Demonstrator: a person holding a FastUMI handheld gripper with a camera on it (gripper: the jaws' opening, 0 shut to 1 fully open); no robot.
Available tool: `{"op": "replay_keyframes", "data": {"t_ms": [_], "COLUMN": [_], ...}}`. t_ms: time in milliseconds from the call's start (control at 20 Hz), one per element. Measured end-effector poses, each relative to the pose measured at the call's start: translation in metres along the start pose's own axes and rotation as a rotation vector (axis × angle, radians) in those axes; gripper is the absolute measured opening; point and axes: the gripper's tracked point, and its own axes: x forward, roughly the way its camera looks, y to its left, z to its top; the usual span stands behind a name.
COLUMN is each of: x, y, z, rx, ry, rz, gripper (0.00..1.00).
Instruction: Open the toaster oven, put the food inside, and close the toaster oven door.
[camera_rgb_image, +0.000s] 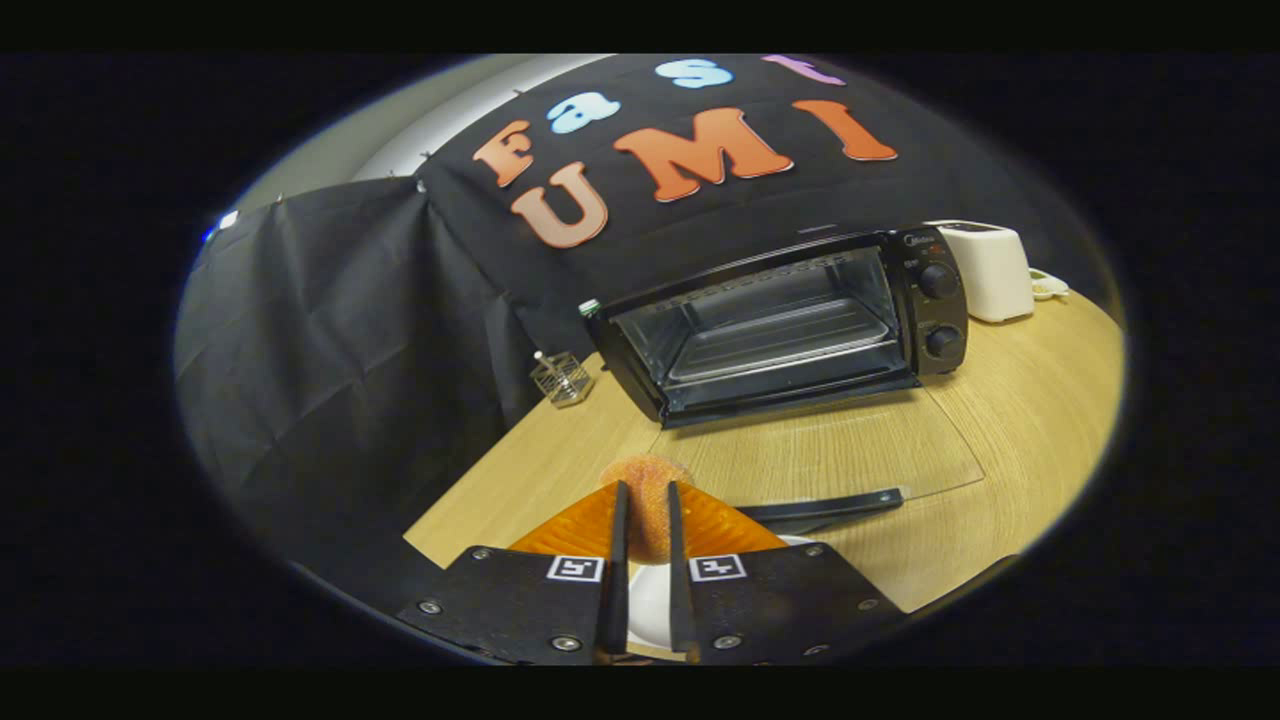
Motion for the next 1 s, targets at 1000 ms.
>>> {"op": "replay_keyframes", "data": {"t_ms": [1000], "x": [0.126], "y": [-0.060], "z": [0.107], "rx": [0.488], "ry": [-0.182], "rz": [-0.039], "gripper": [0.17]}}
